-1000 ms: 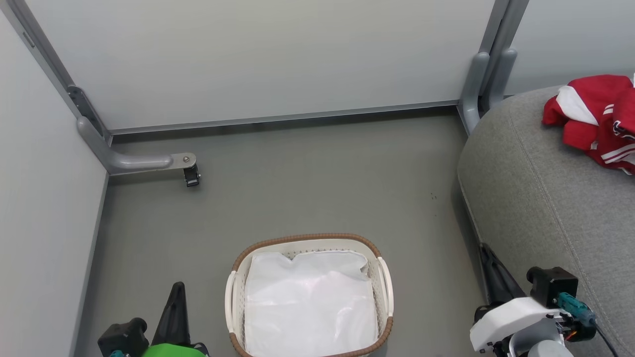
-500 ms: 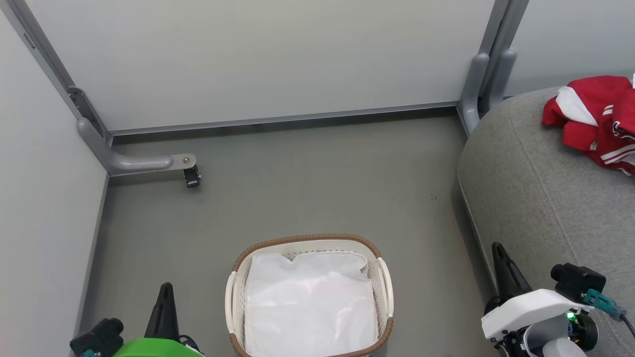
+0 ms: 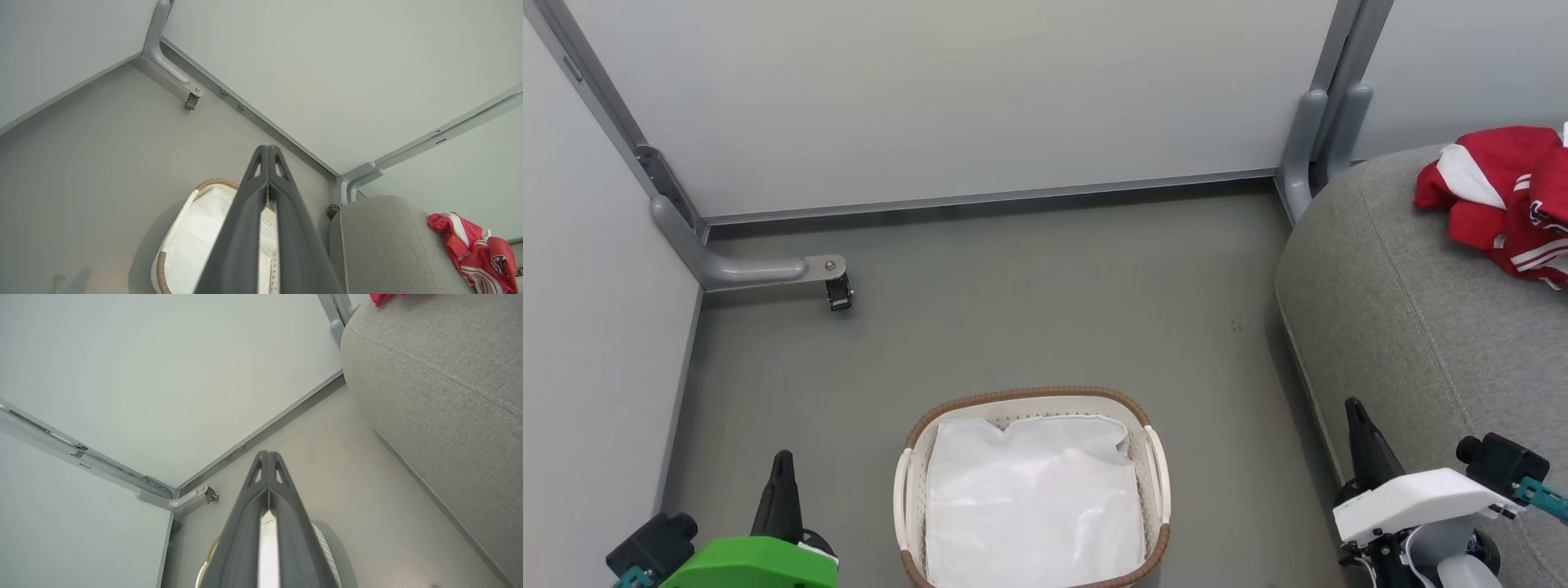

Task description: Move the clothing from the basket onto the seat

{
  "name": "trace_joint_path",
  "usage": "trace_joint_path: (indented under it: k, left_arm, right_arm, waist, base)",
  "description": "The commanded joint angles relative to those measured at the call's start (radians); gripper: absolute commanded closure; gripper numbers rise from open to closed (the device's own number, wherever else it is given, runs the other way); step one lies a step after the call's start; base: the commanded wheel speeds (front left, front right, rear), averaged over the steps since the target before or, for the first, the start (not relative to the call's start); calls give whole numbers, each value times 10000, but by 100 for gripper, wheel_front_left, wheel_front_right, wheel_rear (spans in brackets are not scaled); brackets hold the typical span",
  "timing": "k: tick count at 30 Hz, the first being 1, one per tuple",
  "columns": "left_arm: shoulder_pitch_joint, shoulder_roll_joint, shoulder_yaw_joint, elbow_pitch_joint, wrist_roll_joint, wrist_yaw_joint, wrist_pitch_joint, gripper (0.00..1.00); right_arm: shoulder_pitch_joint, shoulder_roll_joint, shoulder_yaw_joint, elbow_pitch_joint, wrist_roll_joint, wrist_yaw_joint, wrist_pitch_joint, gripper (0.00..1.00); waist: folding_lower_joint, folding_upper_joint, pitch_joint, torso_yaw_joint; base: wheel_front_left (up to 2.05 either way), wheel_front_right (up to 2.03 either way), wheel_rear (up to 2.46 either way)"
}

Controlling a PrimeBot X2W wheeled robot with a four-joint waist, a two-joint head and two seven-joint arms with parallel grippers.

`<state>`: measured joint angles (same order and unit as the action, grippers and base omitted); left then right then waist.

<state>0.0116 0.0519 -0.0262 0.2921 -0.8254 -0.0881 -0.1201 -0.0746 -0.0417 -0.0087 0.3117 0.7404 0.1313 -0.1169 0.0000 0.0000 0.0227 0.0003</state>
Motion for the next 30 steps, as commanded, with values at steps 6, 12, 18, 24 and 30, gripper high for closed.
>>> trace_joint_path:
  k: [6,12,18,24,30]
  left_arm:
    - [-387,18,214,-199,-946,-96,271,100]
    - [-463,15,335,-229,-1617,-130,478,100]
    - [-565,12,451,-255,-2250,-166,665,100]
    - [-632,11,547,-276,-2844,-191,843,100]
    - [-713,8,651,-300,-3408,-220,1015,100]
  right_arm:
    - [-256,-54,-149,-224,1023,-3,258,100]
    - [-276,-60,-241,-272,1768,-4,457,100]
    - [-291,-66,-326,-319,2472,-4,649,100]
    - [-300,-70,-403,-361,3132,-5,825,100]
    - [-298,-74,-478,-402,3760,-5,995,100]
  waist:
    - [0,0,-13,0]
    - [0,0,-26,0]
    - [0,0,-38,0]
    - [0,0,-51,-1]
    - [0,0,-63,-1]
  base:
    - [0,0,0]
    - [0,0,0]
    - [0,0,0]
    - [0,0,0]
    - [0,0,0]
